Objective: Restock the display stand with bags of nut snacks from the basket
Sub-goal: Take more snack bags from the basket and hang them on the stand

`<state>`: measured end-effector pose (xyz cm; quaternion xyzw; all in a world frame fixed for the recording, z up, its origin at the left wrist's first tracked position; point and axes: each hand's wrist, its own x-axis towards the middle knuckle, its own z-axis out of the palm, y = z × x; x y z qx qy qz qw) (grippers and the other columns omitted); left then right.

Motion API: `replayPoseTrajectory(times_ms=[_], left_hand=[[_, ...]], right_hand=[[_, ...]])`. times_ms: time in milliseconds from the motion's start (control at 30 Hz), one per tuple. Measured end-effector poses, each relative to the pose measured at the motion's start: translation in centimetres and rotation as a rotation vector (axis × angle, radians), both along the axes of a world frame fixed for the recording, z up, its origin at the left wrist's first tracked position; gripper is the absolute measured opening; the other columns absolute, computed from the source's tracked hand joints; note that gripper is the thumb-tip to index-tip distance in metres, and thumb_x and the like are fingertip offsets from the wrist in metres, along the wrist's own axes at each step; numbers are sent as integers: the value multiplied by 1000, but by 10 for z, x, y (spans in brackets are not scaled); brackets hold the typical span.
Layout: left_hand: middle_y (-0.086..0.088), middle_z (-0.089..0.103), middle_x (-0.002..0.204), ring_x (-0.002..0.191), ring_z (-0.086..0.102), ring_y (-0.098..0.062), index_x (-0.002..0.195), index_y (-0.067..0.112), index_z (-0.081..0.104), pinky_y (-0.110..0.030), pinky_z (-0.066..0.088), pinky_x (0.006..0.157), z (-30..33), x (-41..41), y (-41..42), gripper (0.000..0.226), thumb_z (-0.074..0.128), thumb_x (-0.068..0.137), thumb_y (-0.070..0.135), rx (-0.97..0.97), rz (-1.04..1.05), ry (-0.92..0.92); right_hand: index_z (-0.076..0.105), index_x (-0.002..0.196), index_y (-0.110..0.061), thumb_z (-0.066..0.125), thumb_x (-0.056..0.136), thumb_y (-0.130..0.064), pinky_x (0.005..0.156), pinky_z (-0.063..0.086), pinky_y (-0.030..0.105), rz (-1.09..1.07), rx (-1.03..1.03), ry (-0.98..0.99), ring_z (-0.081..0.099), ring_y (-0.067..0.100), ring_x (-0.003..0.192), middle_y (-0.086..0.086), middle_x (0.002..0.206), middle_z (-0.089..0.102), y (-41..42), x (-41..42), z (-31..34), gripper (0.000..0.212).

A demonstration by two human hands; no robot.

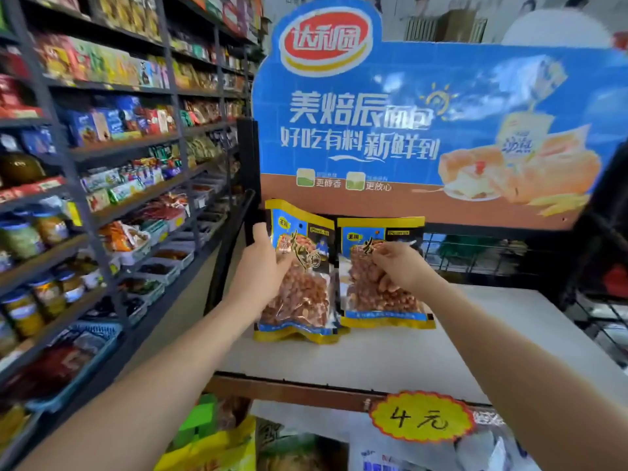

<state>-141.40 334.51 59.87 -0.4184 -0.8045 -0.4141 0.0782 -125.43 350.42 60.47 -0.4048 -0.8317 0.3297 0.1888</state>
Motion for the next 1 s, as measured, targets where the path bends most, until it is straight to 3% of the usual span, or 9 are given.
replayPoseTrajectory(times_ms=[133,233,300,467,567,667,733,833,1000], left_hand=[[-10,60,76,64,58,-28,116,0,30,-37,42,52,-26,-6,20,56,62,84,32,-312,-50,-128],[-20,58,111,100,57,-35,125,-4,32,-44,46,85,-41,-3,18,70,60,82,44,-491,9,61],[-18,44,127,114,46,-34,129,-1,32,-40,42,93,-36,4,8,69,60,83,42,-471,35,277],[-7,60,108,100,56,-27,110,12,53,-37,43,65,-18,54,-26,25,49,91,28,-263,-421,462],[-10,65,89,81,61,-32,97,13,58,-36,44,53,-25,93,-40,30,39,90,34,-211,-669,548],[-7,66,70,60,62,-29,82,14,62,-30,41,39,-37,135,-54,42,29,82,40,-149,-883,626],[-7,67,74,63,64,-27,86,15,64,-28,41,41,-45,173,-61,44,28,82,39,-190,-1022,682],[-11,63,101,90,60,-32,109,12,56,-34,43,58,-79,233,-62,35,33,95,34,-484,-1211,747],[-13,63,99,93,60,-33,97,12,52,-37,47,66,-156,347,-57,22,41,92,30,-683,-1404,798]], right_hand=[[62,95,-4,42,96,-17,62,46,32,-43,161,-34,54,19,54,14,83,69,-10,16,-2,24],[64,98,-12,43,95,-21,65,48,33,-108,257,-76,60,27,70,12,90,68,-21,23,-4,23],[63,107,-12,42,94,-23,65,54,38,-155,296,-98,65,30,74,11,90,70,-31,30,-4,27],[54,73,-16,43,93,-30,60,37,32,-293,363,-109,58,31,76,10,78,59,-73,59,-19,27],[62,89,-15,46,92,-36,62,44,36,-359,412,-70,61,36,80,14,78,65,-111,91,-31,27],[62,87,-15,48,89,-30,63,49,40,-465,494,-2,62,38,78,14,75,69,-148,147,-43,21],[56,78,-16,47,90,-28,57,48,40,-531,462,-29,59,38,69,12,66,61,-166,194,-58,19],[50,71,-20,45,92,-28,55,41,34,-681,294,-175,56,32,65,4,62,51,-187,270,-98,23],[52,77,-13,46,90,-27,62,46,35,-971,-6,-248,62,35,76,13,76,59,-231,405,-187,20]])
